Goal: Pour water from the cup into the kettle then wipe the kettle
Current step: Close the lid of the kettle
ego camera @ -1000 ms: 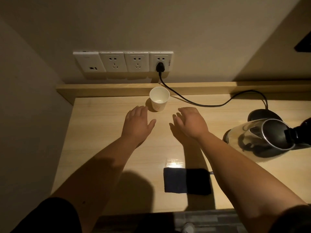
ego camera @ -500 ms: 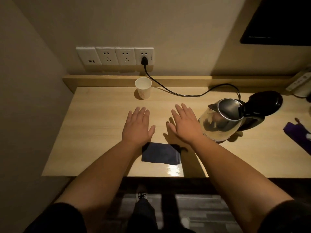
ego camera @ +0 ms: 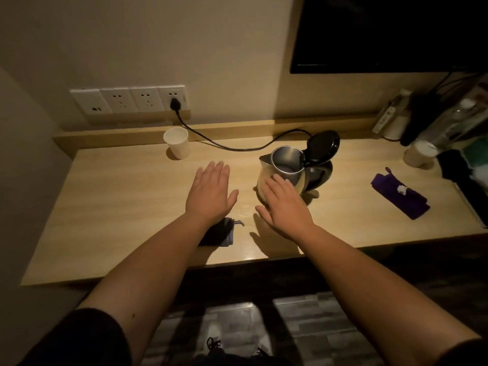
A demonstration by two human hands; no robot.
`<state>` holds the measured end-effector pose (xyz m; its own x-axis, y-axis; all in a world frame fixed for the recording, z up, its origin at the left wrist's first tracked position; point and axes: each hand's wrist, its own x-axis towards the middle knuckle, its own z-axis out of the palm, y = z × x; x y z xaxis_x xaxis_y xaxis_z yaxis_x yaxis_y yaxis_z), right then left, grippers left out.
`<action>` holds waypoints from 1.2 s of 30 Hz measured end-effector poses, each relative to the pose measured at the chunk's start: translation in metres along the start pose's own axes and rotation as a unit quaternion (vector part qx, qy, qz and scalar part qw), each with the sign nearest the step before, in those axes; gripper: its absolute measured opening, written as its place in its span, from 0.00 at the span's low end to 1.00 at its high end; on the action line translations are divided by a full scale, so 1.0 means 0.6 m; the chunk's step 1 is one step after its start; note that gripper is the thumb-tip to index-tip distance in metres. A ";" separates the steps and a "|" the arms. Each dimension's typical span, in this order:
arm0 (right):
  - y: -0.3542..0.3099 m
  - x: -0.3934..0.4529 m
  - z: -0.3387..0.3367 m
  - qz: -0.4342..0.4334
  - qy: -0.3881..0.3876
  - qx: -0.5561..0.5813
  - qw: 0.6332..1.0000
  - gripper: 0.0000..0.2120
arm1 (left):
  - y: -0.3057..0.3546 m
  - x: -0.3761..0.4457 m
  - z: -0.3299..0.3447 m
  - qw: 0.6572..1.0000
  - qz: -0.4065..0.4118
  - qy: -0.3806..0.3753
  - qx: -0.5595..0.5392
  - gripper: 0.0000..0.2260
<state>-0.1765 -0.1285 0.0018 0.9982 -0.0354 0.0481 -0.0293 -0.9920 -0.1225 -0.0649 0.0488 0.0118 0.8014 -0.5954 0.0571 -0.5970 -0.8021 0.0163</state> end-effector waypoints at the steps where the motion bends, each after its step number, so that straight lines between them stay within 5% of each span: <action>1: 0.010 -0.011 -0.002 0.009 0.009 0.005 1.000 0.28 | 0.012 0.010 -0.002 1.000 0.012 0.000 -0.001 0.30; 9: 0.103 -0.058 -0.030 0.215 0.119 0.077 0.966 0.16 | 0.085 0.085 -0.001 0.992 0.123 -0.012 -0.041 0.30; 15: 0.136 -0.034 -0.067 0.330 0.204 0.197 0.900 0.21 | 0.103 0.125 0.008 0.987 0.141 -0.039 -0.068 0.30; 26: 0.134 0.045 -0.087 0.301 0.198 0.323 0.875 0.24 | 0.100 0.137 0.030 0.986 0.119 -0.055 -0.100 0.30; 36: 0.098 0.079 -0.065 0.154 0.108 0.148 0.971 0.23 | 0.104 0.136 0.039 0.987 0.104 -0.046 -0.111 0.30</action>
<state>-0.1331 -0.1933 0.0356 0.9089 -0.3820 0.1671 -0.2774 -0.8532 -0.4417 -0.0358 -0.0508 -0.0056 0.6539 -0.7565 -0.0075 -0.7345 -0.6371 0.2336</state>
